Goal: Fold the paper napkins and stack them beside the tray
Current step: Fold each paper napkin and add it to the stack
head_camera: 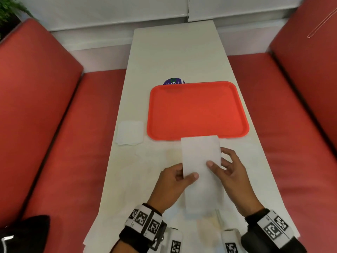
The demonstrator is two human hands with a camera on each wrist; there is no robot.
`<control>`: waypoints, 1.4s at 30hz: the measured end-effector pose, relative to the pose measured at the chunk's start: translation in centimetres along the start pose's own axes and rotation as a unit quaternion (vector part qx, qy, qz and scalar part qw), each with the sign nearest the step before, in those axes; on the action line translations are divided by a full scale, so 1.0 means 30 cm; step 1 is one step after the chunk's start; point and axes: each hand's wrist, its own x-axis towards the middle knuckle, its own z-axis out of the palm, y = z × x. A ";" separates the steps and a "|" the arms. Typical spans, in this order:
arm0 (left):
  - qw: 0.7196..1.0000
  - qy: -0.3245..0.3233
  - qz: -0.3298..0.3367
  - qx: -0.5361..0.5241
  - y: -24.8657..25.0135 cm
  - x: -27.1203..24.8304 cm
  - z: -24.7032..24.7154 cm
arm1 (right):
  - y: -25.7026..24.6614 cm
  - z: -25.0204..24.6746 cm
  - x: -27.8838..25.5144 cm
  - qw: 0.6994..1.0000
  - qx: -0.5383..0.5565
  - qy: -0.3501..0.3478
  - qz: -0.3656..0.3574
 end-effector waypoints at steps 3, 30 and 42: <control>0.998 0.043 -0.003 -0.055 0.034 -0.006 0.011 | -0.013 -0.019 -0.016 0.998 -0.002 -0.049 0.042; 0.983 0.031 0.180 -0.003 0.154 -0.176 0.037 | -0.063 -0.100 -0.145 0.996 0.003 -0.030 -0.081; 0.994 0.077 0.075 -0.028 0.124 -0.171 0.102 | -0.062 -0.070 -0.185 0.997 0.034 -0.027 -0.056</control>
